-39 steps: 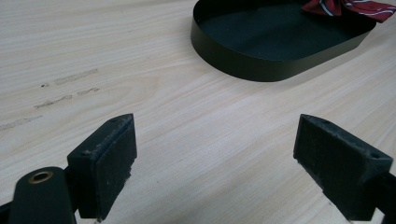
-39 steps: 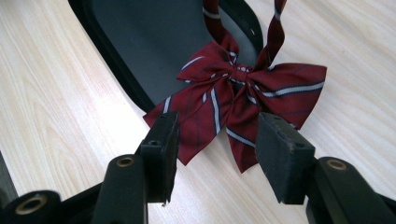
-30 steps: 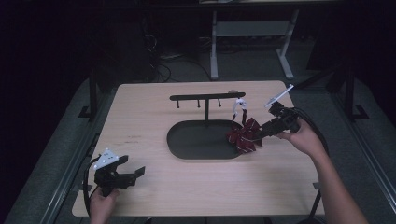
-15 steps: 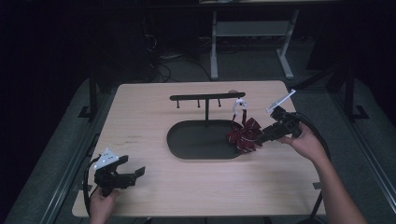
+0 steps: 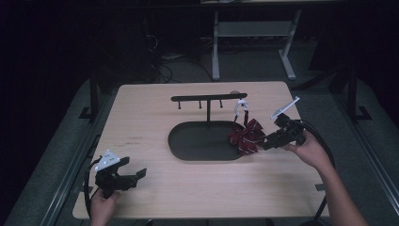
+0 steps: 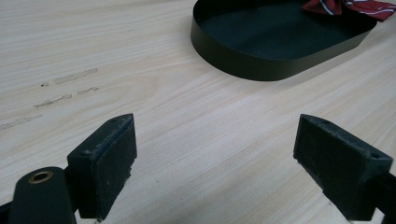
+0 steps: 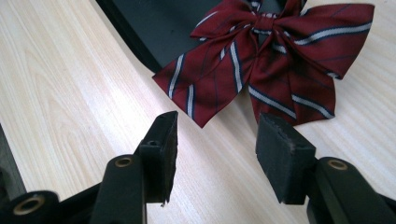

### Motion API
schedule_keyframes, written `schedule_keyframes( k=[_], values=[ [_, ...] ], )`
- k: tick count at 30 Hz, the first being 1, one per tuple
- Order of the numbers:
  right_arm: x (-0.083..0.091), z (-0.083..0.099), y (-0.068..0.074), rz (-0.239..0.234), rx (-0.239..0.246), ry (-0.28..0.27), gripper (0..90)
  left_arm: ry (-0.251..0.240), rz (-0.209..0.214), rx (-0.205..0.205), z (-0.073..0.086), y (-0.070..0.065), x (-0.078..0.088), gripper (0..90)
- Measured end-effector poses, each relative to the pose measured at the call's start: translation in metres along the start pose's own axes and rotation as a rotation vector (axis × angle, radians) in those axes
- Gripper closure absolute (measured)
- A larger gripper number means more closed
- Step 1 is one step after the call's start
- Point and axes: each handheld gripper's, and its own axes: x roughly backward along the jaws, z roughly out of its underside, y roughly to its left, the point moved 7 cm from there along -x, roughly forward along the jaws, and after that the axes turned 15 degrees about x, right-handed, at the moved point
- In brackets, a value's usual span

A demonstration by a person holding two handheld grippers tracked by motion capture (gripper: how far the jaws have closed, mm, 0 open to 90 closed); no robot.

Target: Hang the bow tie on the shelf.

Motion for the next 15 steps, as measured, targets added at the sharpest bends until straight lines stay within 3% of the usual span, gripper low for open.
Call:
schedule_keyframes(
  k=[15],
  values=[
    [-0.0056,0.0109,0.0101,-0.013,0.008,0.009,47.7,0.004,-0.003,-0.002,0.0005,0.0,-0.0003,13.1]
  ],
)
